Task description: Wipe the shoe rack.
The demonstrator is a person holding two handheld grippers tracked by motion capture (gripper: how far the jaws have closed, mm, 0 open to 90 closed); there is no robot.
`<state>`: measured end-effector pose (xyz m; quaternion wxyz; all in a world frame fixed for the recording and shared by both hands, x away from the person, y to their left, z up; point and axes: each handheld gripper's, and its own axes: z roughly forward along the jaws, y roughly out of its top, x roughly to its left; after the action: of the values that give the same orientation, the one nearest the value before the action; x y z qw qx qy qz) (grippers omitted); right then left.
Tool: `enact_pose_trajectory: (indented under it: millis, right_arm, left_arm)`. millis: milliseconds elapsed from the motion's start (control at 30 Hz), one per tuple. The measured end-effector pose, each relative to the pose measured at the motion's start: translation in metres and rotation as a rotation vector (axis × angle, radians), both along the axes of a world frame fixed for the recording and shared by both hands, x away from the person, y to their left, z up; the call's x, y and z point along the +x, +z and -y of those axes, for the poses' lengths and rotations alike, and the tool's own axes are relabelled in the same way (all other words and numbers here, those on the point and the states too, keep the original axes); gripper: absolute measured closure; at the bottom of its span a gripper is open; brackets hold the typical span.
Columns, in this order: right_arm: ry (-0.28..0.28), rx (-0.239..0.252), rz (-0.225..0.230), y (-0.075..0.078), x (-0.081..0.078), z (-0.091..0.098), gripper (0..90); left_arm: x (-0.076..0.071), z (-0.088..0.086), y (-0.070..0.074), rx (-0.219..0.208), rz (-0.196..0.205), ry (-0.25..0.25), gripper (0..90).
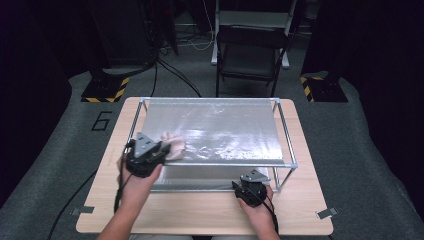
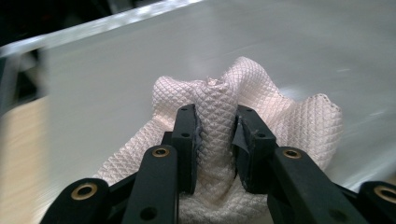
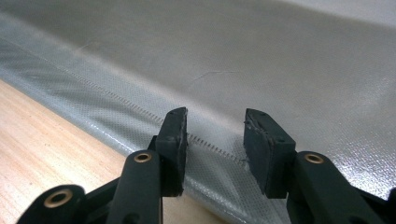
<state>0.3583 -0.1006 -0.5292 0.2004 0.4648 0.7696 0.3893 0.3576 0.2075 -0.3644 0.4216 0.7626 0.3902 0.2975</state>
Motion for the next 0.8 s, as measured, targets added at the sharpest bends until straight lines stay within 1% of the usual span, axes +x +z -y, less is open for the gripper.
enact_pose_trajectory:
  millis: [33,67,100,133,200,267,333,367,400,467,500,533,567,600,633,667,700,733,800]
  right_arm:
    - [0.0,0.0,0.0,0.0,0.0,0.0,59.5]
    - [0.0,-0.001,0.0,0.0,0.0,0.0,59.5]
    - [0.0,-0.001,0.0,0.0,0.0,0.0,59.4]
    - [0.0,0.001,0.0,0.0,0.0,0.0,59.5]
    - [-0.001,0.001,-0.001,0.0,0.0,0.0,59.5]
    - [0.0,0.003,-0.001,0.0,0.0,0.0,59.5]
    - [0.0,0.003,-0.001,0.0,0.0,0.0,59.5]
    - [0.0,0.003,-0.002,0.0,0.0,0.0,59.5]
    - [0.001,0.005,-0.001,0.0,0.0,0.0,59.5]
    - [0.001,0.002,0.0,0.0,0.0,0.0,59.5]
    - [0.001,0.002,0.0,0.0,0.0,0.0,59.5]
    - [0.001,0.002,0.0,0.0,0.0,0.0,59.5]
    - [0.0,0.003,0.0,0.0,0.0,0.0,59.5]
    - [0.002,0.001,0.0,0.0,0.0,0.0,59.5]
    - [0.002,0.002,-0.001,0.0,0.0,0.0,59.5]
    - [0.002,0.004,-0.001,0.0,0.0,0.0,59.5]
    - [0.002,0.0,-0.001,0.0,0.0,0.0,59.5]
    - [0.002,0.001,0.0,0.0,0.0,0.0,59.5]
    - [0.001,-0.001,-0.001,0.0,0.0,0.0,59.5]
  left_arm:
    - [0.0,0.0,0.0,0.0,0.0,0.0,71.4]
    - [0.0,0.011,0.0,0.011,0.002,-0.02,71.4]
    - [0.001,0.021,0.0,0.011,0.006,-0.04,71.3]
    - [0.002,0.037,0.001,0.003,-0.004,-0.083,71.3]
    - [0.003,0.051,0.001,-0.008,-0.014,-0.115,71.3]
    - [0.003,0.059,0.001,-0.003,-0.013,-0.131,71.3]
    - [0.004,0.06,0.001,-0.006,-0.013,-0.136,71.3]
    - [0.004,0.058,0.001,-0.012,-0.02,-0.143,71.2]
    - [0.004,0.055,0.001,-0.015,-0.024,-0.136,71.2]
    - [0.004,0.048,0.001,-0.004,-0.019,-0.116,71.1]
    - [0.003,0.043,0.002,0.004,-0.015,-0.099,71.1]
    - [0.003,0.038,0.001,-0.004,-0.009,-0.08,71.1]
    - [0.003,0.031,0.001,0.004,-0.015,-0.075,71.1]
    - [0.002,0.024,0.0,0.006,0.001,-0.057,71.0]
    - [0.001,0.017,-0.001,0.006,-0.001,-0.039,71.0]
    - [0.0,0.01,0.0,0.011,0.007,-0.02,71.0]
    - [-0.001,0.003,0.0,0.014,0.007,0.001,71.0]
    - [-0.001,-0.004,0.001,0.015,-0.002,0.021,71.0]
    - [-0.002,-0.016,0.001,0.011,-0.002,0.054,71.0]
